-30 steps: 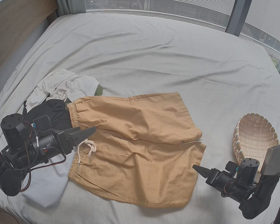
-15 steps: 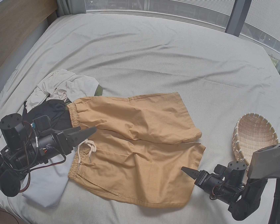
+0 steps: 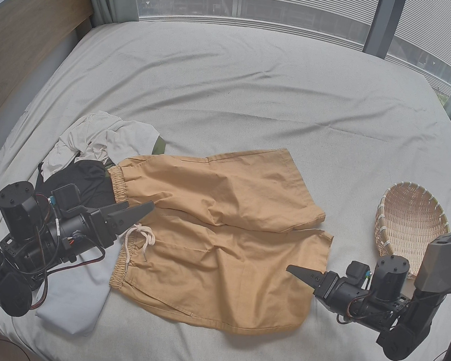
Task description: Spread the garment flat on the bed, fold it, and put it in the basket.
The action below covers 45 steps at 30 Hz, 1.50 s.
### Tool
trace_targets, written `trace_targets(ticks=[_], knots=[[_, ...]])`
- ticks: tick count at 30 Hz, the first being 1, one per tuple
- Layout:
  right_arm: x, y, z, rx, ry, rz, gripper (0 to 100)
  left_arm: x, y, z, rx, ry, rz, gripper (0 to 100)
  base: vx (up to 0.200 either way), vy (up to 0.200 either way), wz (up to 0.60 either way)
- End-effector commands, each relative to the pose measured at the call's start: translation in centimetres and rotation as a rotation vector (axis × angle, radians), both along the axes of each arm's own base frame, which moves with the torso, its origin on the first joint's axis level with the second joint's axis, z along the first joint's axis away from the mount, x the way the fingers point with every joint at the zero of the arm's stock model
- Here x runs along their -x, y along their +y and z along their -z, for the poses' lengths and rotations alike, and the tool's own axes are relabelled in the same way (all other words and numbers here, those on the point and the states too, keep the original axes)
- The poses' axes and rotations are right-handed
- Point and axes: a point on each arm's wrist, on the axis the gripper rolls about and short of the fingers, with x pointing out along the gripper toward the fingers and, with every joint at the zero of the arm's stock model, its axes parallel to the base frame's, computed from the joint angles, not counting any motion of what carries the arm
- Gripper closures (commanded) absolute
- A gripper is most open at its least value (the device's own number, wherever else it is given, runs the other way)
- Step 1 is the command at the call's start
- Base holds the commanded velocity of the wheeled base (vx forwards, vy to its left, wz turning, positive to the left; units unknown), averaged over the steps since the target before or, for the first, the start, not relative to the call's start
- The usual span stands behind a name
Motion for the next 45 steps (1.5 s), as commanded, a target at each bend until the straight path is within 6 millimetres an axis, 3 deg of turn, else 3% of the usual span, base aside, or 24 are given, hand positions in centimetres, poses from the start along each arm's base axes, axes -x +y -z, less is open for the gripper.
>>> trace_targets(ticks=[1, 11, 16, 18, 29, 38, 45], knots=[[2.7, -1.1, -3.4, -0.062, -0.059, -0.026, 0, 0.0, 0.1, -0.1, 0.001, -0.002, -0.003, 0, 0.000, 0.000, 0.00], [5.6, -4.7, -5.8, -0.099, -0.103, 0.053, 0, 0.1, 0.1, -0.1, 0.001, -0.002, -0.003, 0, 0.000, 0.000, 0.00], [6.1, -5.9, -4.6, -0.058, -0.051, 0.103, 0, 0.1, 0.1, -0.1, 0.000, -0.005, -0.001, 0, 0.000, 0.000, 0.00], [5.2, -6.0, -2.4, 0.000, 0.036, 0.111, 0, 0.1, 0.1, 0.0, -0.001, 0.000, -0.001, 0, 0.000, 0.000, 0.00], [3.5, -5.2, 4.2, 0.204, 0.191, 0.016, 0, 0.4, 0.2, 0.4, -0.006, 0.021, -0.003, 0, 0.000, 0.000, 0.00], [1.9, -3.2, 5.1, 0.203, 0.159, -0.040, 0, 0.4, 0.2, 0.4, -0.006, 0.022, -0.003, 0, 0.000, 0.000, 0.00], [1.9, -1.2, 4.8, 0.192, 0.122, -0.108, 0, 0.5, 0.2, 0.5, -0.008, 0.028, -0.004, 0, 0.000, 0.000, 0.00]])
